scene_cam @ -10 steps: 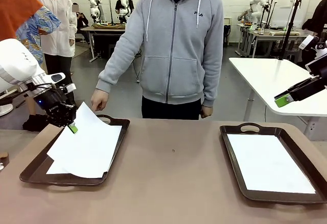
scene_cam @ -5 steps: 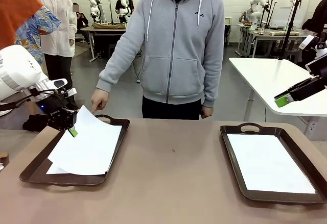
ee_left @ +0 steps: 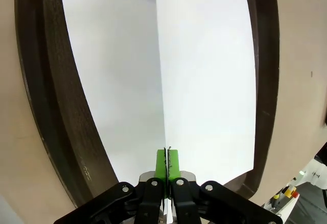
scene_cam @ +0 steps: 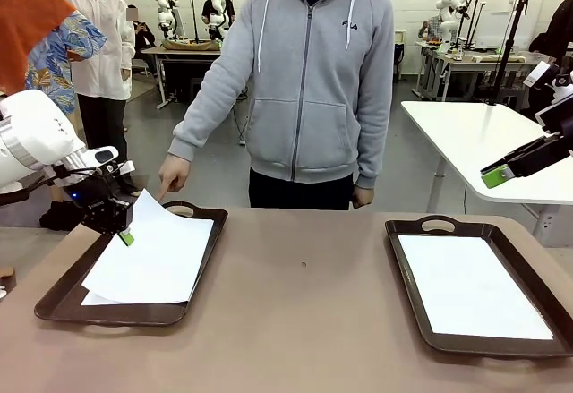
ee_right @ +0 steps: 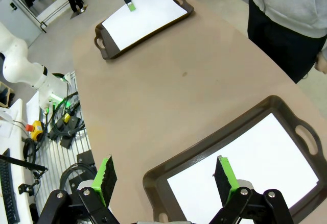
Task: Sort the A4 documents.
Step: Place the A4 Paper in the designated Handle tray.
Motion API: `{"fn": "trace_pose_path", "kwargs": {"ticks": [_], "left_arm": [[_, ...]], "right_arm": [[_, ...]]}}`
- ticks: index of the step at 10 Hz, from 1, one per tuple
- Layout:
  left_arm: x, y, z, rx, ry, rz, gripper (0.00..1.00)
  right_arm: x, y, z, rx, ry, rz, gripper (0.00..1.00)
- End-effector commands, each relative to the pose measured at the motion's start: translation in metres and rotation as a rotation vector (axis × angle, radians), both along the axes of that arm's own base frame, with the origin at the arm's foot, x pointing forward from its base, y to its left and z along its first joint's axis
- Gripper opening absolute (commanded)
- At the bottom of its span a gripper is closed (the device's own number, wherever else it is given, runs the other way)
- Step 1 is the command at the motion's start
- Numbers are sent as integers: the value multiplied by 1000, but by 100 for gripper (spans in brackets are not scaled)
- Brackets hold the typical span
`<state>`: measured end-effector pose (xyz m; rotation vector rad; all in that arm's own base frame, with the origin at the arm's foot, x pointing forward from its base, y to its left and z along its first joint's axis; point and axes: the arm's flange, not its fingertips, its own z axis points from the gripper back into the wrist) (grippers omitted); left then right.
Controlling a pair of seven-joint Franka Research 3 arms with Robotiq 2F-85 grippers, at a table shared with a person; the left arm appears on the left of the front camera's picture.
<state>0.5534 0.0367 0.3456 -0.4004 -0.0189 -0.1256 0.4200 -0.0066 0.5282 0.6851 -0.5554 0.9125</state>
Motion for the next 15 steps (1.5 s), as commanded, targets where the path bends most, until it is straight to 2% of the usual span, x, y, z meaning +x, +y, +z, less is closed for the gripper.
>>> {"fn": "trace_pose_path", "kwargs": {"ticks": [1,2,3,4,5,6,7,8,9,10,11,12,15], "left_arm": [[1,5,-8,2,-5,-22,1],[2,6,-11,0,1,-22,1],[2,6,-12,-2,3,-22,16],[2,6,-12,2,5,-27,21],[3,7,-11,8,4,-29,36],[2,7,-10,13,7,-29,41],[2,7,-8,18,4,-30,56],[2,8,-5,26,4,-29,61],[2,9,-3,32,10,-26,76],[3,9,-2,40,10,-26,81],[3,10,1,40,4,-28,96],[3,11,4,50,0,-27,100],[-4,14,14,82,-5,-16,100]], "right_arm": [[0,1,0,4,-1,4,100],[0,1,0,4,-1,4,100],[0,1,0,4,-1,4,100],[0,1,0,4,-1,4,100],[0,1,0,4,-1,4,100],[0,1,0,4,-1,4,100],[0,1,0,4,-1,4,100],[0,1,0,4,-1,4,100],[0,1,0,4,-1,4,100],[0,1,0,4,-1,4,100],[0,1,0,4,-1,4,100],[0,1,0,4,-1,4,100],[0,1,0,4,-1,4,100]]}}
